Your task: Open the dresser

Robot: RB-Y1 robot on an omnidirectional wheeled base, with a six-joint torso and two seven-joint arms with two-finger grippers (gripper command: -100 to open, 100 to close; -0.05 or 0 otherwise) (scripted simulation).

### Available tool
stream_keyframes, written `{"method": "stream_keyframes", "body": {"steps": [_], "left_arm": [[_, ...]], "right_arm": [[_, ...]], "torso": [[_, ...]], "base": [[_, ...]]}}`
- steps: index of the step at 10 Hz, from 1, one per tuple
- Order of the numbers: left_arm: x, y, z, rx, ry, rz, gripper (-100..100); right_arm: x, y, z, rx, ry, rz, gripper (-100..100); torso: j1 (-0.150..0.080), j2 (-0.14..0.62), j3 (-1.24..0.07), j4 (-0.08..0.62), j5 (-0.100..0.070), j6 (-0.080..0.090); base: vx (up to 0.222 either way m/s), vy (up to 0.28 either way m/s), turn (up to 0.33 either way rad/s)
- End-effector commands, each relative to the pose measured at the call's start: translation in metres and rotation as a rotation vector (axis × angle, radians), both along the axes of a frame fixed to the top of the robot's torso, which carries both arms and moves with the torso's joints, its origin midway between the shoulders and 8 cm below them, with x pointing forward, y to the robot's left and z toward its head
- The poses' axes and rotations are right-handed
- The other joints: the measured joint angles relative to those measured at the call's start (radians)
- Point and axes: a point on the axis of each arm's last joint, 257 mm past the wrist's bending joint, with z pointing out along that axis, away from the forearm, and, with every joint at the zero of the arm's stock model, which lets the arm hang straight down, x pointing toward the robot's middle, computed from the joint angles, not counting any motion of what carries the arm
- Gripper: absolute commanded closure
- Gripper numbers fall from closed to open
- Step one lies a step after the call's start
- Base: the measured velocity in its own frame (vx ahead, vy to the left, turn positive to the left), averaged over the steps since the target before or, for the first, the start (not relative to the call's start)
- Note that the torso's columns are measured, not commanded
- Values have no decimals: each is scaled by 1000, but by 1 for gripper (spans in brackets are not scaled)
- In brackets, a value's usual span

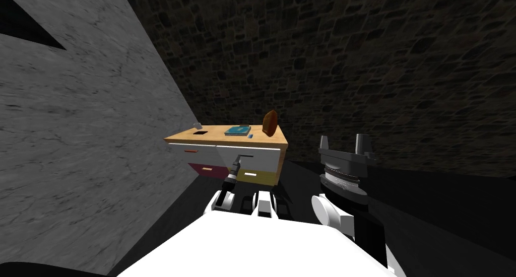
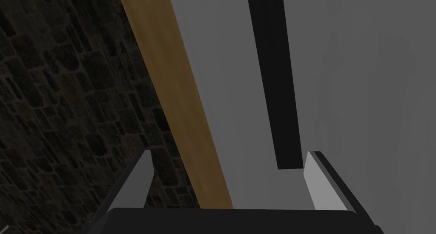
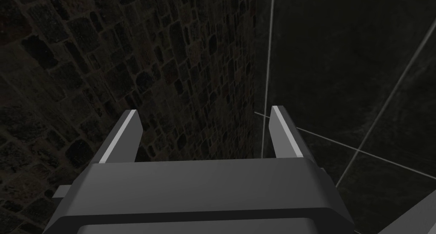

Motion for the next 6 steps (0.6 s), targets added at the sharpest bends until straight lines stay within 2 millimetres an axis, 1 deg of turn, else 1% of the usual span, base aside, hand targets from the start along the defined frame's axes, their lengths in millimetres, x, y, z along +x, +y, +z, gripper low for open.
{"method": "stream_keyframes", "body": {"steps": [1, 3, 4, 5, 6], "left_arm": [[-2, -3, -26, 1, 52, -1, -100], [-2, -8, -42, -5, 83, -2, -100], [-3, -15, -53, -18, 104, -1, -100], [-3, -20, -57, -31, 112, 0, -100], [-5, -16, -53, -23, 104, -1, -100]], "right_arm": [[0, 0, 0, 0, 0, 0, 0], [0, 0, 0, 0, 0, 0, 0], [0, 0, 0, 0, 0, 0, 0], [0, 0, 0, 0, 0, 0, 0], [0, 0, 0, 0, 0, 0, 0]], "torso": [[0, -1, -1, 0, 0, 0], [1, -3, -2, -1, 0, 0], [0, -3, -2, -1, 0, 0], [0, -3, -2, -1, 0, 0], [0, -2, -1, -1, 0, 0]], "base": [[61, 7, -38], [68, 11, -27], [76, 7, -34], [69, 7, -20], [29, 3, -2]]}}
